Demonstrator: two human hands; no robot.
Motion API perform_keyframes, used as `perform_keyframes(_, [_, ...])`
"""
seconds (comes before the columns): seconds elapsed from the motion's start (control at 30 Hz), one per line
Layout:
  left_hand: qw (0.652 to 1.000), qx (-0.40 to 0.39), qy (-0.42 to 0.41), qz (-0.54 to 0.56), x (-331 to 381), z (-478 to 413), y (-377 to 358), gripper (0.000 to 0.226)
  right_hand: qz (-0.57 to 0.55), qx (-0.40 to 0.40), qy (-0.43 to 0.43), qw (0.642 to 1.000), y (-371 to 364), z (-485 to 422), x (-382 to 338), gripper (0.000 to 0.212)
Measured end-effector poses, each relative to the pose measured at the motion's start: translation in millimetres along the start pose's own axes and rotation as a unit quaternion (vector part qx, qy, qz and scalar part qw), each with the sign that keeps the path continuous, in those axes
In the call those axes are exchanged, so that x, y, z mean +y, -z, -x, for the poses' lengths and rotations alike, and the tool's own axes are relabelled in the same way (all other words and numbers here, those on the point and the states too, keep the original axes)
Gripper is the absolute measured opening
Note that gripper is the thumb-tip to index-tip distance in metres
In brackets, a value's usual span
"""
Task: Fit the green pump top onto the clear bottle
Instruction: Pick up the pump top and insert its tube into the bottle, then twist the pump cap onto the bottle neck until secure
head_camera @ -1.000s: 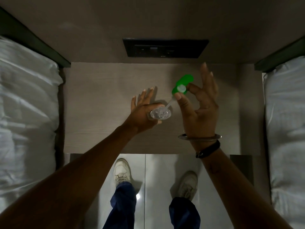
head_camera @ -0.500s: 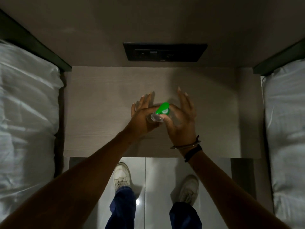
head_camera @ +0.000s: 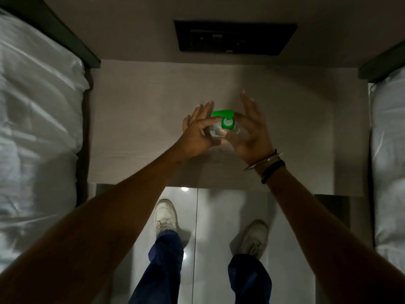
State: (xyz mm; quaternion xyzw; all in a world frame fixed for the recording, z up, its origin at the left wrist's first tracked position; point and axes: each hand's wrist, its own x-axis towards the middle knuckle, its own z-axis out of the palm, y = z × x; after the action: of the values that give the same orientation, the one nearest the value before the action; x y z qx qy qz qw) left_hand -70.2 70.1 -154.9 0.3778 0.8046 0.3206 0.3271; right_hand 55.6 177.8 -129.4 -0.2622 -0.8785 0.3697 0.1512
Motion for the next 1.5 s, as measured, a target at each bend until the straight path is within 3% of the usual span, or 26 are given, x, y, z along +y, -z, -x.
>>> perform_keyframes(0.13, [1.000, 0.014, 0.016, 0.013, 2, 3, -6, 0.064, -0.059, 0.034, -0.047, 0.997, -2, 3, -2, 0.037])
perform_keyframes(0.33, [0.999, -0.016, 0.035, 0.002, 6, 8, -7, 0.068, -0.117, 0.076, -0.098, 0.985, -7, 8, -5, 0.037])
perform_keyframes(0.53, [0.999, -0.006, 0.033, 0.008, 2, 8, -9, 0.069, -0.048, -0.013, -0.040, 0.998, 4, 3, -4, 0.075])
perform_keyframes(0.67, [0.999, -0.002, 0.028, 0.030, -3, 5, -11, 0.069, -0.023, -0.037, -0.001, 0.999, 6, -4, -2, 0.048])
perform_keyframes(0.77, [0.999, -0.014, 0.021, 0.021, -2, 5, -8, 0.066, -0.004, 0.024, -0.036, 0.999, 1, -6, -2, 0.068])
perform_keyframes(0.87, [0.999, -0.033, 0.015, 0.006, -2, 6, -6, 0.065, -0.039, 0.024, -0.052, 0.998, -3, 2, -11, 0.089])
perform_keyframes(1.03, [1.000, -0.011, 0.002, 0.023, -12, 0, -14, 0.075, -0.082, 0.000, -0.072, 0.994, -2, 0, -4, 0.061])
perform_keyframes(1.17, [1.000, -0.020, -0.001, 0.021, -20, -5, -18, 0.071, -0.030, 0.093, -0.046, 0.994, -3, -5, -10, 0.062])
perform_keyframes(1.27, [1.000, -0.025, 0.000, -0.008, -23, -7, -19, 0.073, -0.049, 0.056, -0.050, 0.996, -3, 0, -10, 0.077])
perform_keyframes(1.37, [0.999, -0.009, -0.002, 0.039, -22, -6, -22, 0.078, -0.084, 0.024, -0.031, 0.996, 1, 2, -4, 0.057])
perform_keyframes(1.5, [1.000, -0.010, 0.003, 0.030, -24, -13, -26, 0.067, -0.023, 0.083, -0.047, 0.995, 3, -4, -3, 0.050])
